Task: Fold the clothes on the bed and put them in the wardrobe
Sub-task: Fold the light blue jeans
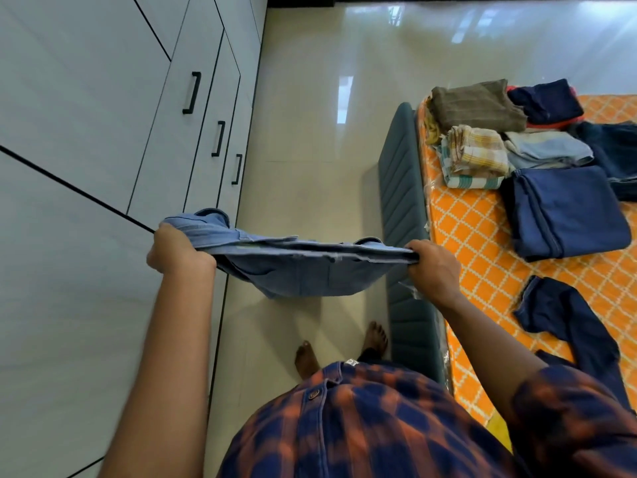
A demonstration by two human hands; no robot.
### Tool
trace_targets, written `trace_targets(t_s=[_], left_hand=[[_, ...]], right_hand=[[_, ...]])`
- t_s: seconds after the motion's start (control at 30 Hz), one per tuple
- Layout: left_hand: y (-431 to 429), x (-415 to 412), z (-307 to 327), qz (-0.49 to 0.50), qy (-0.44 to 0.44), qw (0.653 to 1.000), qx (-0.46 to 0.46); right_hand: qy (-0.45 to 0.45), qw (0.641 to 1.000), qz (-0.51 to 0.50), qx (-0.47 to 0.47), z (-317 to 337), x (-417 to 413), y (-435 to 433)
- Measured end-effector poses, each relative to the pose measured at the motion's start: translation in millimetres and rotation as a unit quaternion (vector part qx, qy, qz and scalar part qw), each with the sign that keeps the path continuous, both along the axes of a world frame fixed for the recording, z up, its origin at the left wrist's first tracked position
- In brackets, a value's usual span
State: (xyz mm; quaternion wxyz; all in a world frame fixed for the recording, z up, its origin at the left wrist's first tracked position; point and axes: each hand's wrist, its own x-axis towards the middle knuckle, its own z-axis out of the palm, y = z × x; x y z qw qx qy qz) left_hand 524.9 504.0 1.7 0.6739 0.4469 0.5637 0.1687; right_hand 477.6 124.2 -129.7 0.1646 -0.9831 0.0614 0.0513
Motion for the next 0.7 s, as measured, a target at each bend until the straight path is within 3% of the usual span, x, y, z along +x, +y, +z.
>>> trace_targets(t_s=[0.1, 0.17, 0.2, 0.27, 0.3, 0.33, 0.4, 0.47, 0.6, 0.7], left_hand=[[-0.8, -1.6, -2.7, -0.058, -0.026, 0.989, 0.132], [4.9, -3.8, -13.8, -0.137, -0.025, 0.959, 0.248], [6.9, -7.9, -14.3, -0.184, -0.016, 0.936, 0.301], [10.8, -13.6, -15.8, -0.292, -0.024, 0.867, 0.404], [11.4, -15.1, -16.2, -0.343, -0.034, 0.826, 0.446], [11.5, -17.8, -17.1, -0.394, -0.043, 0.788, 0.472], [2.2, -19.8, -17.4, -0.479, -0.067, 0.729, 0.484], [-9.5, -21.0, -20.1, -0.514, -0.080, 0.709, 0.477], [-56.9, -29.9, -23.1, -0.525, -0.103, 0.724, 0.436], [-83.8, -39.7, -23.3, -0.476, -0.098, 0.793, 0.367]], right_hand=[[-0.016, 0.998, -0.023, 0.062, -1.3, -7.2, -6.9], [-0.060, 0.980, -0.113, 0.155, -2.7, -14.2, 0.7], [-0.072, 0.952, -0.195, 0.224, -3.6, -16.7, 8.2], [-0.067, 0.825, -0.373, 0.420, -2.1, -18.5, 28.5], [-0.072, 0.772, -0.408, 0.482, -1.6, -17.1, 36.9], [-0.081, 0.764, -0.399, 0.501, 1.6, -15.5, 44.1], [-0.115, 0.826, -0.273, 0.480, 21.0, -6.0, 49.7], [-0.128, 0.881, -0.088, 0.447, 49.5, 7.8, 58.3], [-0.084, 0.884, 0.140, 0.438, 110.7, 30.7, 113.8], [-0.105, 0.890, 0.122, 0.427, 118.3, 26.5, 160.8]])
